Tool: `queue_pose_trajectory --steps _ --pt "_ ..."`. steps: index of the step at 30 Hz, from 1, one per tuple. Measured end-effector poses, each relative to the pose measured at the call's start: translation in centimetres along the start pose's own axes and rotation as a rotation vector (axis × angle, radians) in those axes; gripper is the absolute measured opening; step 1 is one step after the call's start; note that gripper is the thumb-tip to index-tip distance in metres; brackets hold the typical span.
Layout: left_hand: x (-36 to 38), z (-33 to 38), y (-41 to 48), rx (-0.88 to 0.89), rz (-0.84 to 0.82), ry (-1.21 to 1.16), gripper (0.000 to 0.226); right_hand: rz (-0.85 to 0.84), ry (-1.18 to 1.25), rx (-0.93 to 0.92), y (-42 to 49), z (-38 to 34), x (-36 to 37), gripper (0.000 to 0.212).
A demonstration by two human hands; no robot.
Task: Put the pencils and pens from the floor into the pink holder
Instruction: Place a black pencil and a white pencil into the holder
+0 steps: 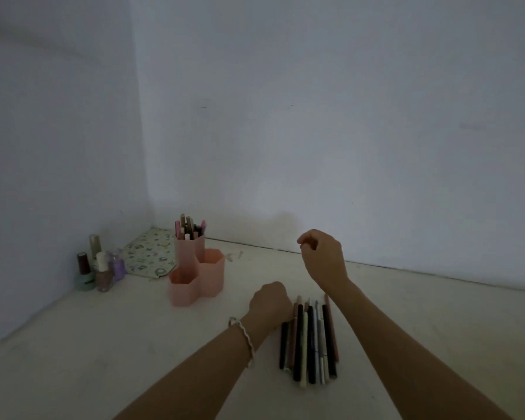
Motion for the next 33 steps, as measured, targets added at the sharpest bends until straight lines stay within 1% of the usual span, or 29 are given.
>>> queue_pose_trajectory --steps 3,5,8,11,12,14,19,23,25,27,29,31,33 --pt "-0.6 0.2 -0.2 0.012 0.065 0.091 0.020 -0.047 -0.025 0.027 -0.4 0.6 0.8 0.023" --pt "-1.5 0.1 -0.2 0.024 0.108 0.121 0.024 -0.092 -0.091 0.051 -0.5 0.9 1.4 0.020" --pt "-5.0 -0.4 -0.2 0.028 0.218 0.071 0.033 -0.219 -0.293 0.126 -0.4 2.3 2.7 0.017" --pt "-9.9 -0.3 -0.7 0.104 0.392 -0.031 0.044 -0.334 -0.502 0.253 -0.8 4.8 3.9 0.030" --pt "-11.3 -0.1 -0.9 0.133 0.443 -0.073 0.050 -0.349 -0.560 0.283 -1.1 5.5 4.1 0.031" --pt "-13.4 0.0 -1.4 0.187 0.530 -0.159 0.060 -0.359 -0.631 0.300 -1.7 6.2 4.8 0.027" --pt "-16.5 -0.6 -2.9 0.250 0.716 -0.231 0.055 -0.302 -0.698 0.301 -2.6 7.1 6.5 0.030" --pt "-20.0 -2.2 -5.0 0.284 0.959 -0.229 0.040 -0.268 -0.470 0.350 -1.6 6.3 6.5 0.034" --pt "-22.0 -3.4 -5.8 0.297 1.069 -0.218 0.036 -0.186 -0.336 0.334 0.2 4.1 5.0 0.032" --pt "-23.4 -4.7 -6.2 0.301 1.129 -0.182 0.035 -0.097 -0.180 0.287 2.0 1.2 3.2 0.033" --pt "-23.7 -5.9 -5.9 0.299 1.123 -0.120 0.035 -0.003 0.012 0.222 2.9 -1.6 1.3 0.029" --pt "-23.0 -7.0 -5.2 0.289 1.063 -0.073 0.034 0.076 0.217 0.177 2.6 -3.7 -0.2 0.021" --pt "-21.7 -7.5 -4.7 0.277 0.999 0.025 0.030 0.102 0.380 0.125 1.9 -5.2 -0.7 0.017"
Point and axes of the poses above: each hand's wrist, its own y-axis towards the middle knuckle, its own x-axis out of the palm, z = x × y, the point moved 9 cm from there along y, towards the middle knuckle, and after that the axes turned 14 degrees about x, right-handed, at the moved point
